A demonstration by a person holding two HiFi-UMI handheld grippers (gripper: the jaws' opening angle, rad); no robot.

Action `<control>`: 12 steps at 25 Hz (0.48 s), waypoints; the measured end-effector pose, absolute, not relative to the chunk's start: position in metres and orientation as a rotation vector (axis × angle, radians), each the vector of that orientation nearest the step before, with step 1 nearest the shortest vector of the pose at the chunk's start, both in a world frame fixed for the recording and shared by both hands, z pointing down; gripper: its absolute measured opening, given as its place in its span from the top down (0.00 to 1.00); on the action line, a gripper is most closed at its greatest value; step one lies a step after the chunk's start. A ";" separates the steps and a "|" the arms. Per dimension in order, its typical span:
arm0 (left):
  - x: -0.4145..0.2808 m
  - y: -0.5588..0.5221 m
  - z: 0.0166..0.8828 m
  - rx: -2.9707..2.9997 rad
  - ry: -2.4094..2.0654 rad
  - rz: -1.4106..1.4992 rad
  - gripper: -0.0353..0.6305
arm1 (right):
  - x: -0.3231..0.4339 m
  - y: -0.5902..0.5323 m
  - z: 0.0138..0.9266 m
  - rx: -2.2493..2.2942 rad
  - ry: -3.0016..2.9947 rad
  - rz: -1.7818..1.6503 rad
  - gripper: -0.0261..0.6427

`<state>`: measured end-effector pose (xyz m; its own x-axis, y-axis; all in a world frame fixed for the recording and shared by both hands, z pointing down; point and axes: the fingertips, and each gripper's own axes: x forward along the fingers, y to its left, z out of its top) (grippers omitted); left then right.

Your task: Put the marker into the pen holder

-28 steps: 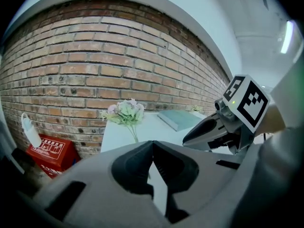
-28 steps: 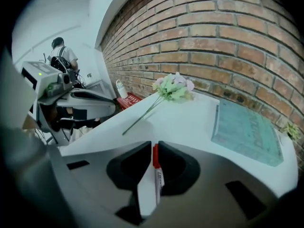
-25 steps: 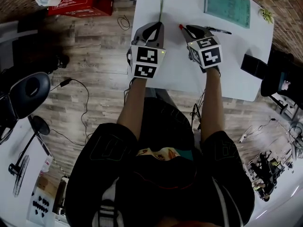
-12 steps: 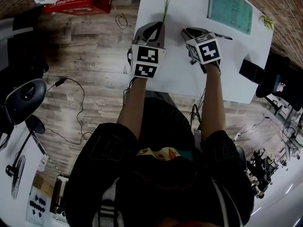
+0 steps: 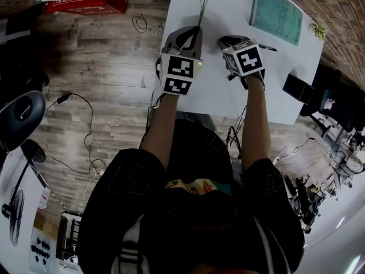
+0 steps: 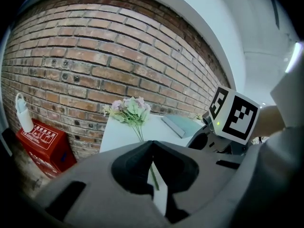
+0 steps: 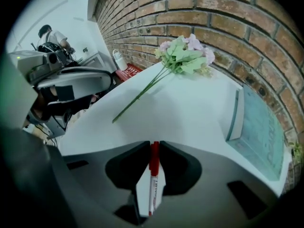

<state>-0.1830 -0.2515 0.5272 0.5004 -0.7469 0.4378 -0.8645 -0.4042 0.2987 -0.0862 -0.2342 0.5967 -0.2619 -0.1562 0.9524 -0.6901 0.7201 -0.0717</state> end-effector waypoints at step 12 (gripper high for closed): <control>-0.180 -0.249 0.525 2.250 -1.344 0.276 0.94 | -0.084 -0.235 0.589 0.749 -1.827 0.622 0.87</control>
